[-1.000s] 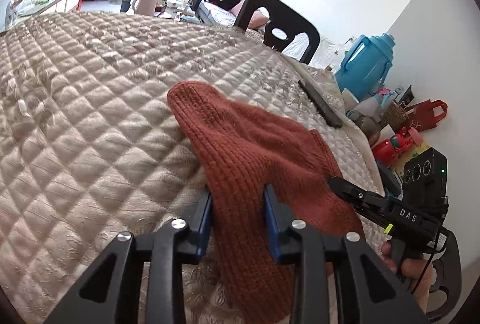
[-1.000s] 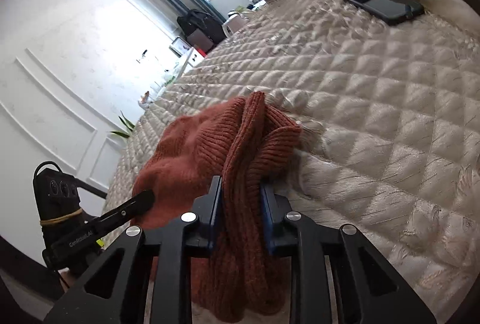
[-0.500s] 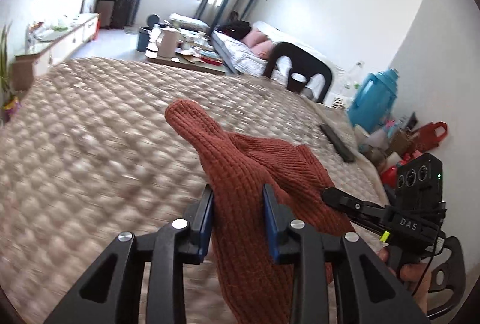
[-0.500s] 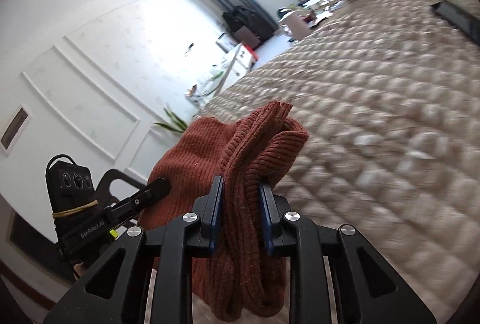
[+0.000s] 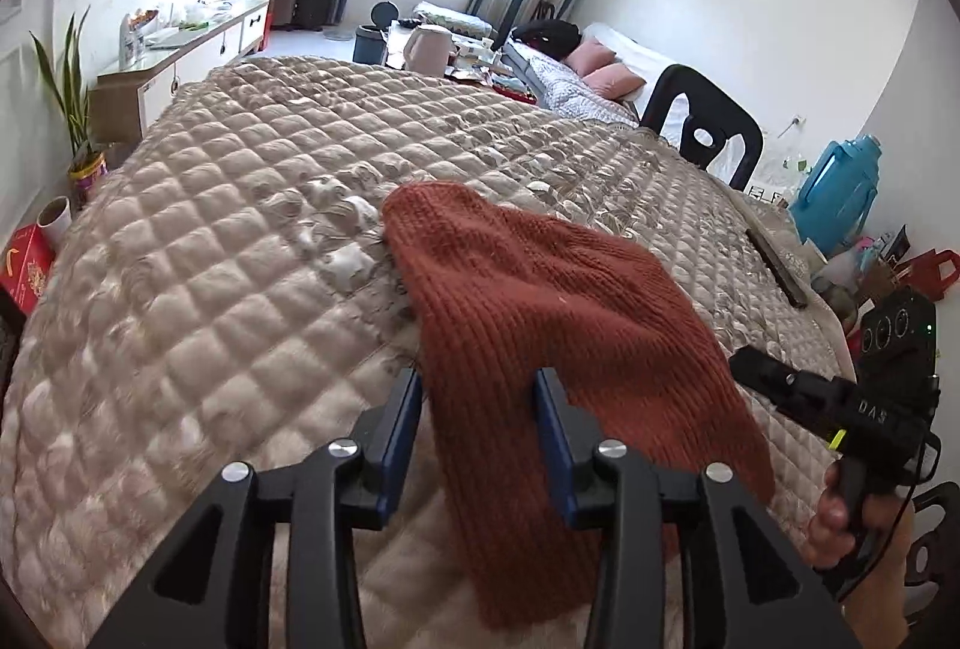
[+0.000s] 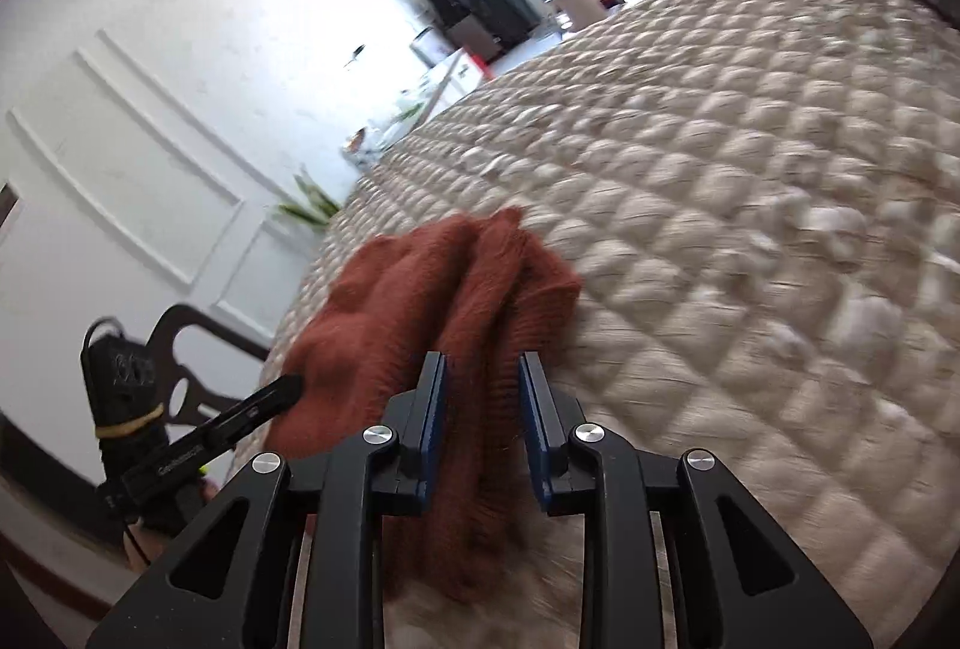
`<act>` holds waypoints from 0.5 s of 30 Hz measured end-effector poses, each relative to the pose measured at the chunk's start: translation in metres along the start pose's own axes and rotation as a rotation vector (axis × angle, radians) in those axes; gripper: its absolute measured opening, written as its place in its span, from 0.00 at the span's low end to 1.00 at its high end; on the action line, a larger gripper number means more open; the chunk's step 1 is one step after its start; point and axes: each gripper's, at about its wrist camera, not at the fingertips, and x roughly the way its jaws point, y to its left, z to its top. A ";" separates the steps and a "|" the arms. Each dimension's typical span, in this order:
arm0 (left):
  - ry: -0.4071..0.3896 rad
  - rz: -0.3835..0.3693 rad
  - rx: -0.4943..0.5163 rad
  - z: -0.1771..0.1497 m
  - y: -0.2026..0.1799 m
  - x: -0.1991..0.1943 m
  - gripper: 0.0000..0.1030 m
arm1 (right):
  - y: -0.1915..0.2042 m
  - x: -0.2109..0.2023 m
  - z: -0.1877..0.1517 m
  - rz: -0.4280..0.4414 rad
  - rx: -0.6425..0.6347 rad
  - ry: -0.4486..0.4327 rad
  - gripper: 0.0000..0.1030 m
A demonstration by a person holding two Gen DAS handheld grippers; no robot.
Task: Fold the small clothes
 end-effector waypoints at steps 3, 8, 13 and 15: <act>-0.056 0.055 0.046 -0.003 -0.013 -0.019 0.40 | 0.012 -0.023 0.000 -0.012 -0.056 -0.056 0.25; -0.100 0.036 0.123 -0.013 -0.037 -0.032 0.41 | 0.060 -0.025 -0.014 -0.010 -0.248 -0.040 0.23; -0.066 0.093 0.132 -0.029 -0.040 -0.012 0.41 | 0.060 0.005 -0.033 -0.070 -0.333 0.051 0.14; -0.074 0.105 0.138 -0.031 -0.043 -0.015 0.42 | 0.045 0.015 -0.035 -0.088 -0.302 0.079 0.14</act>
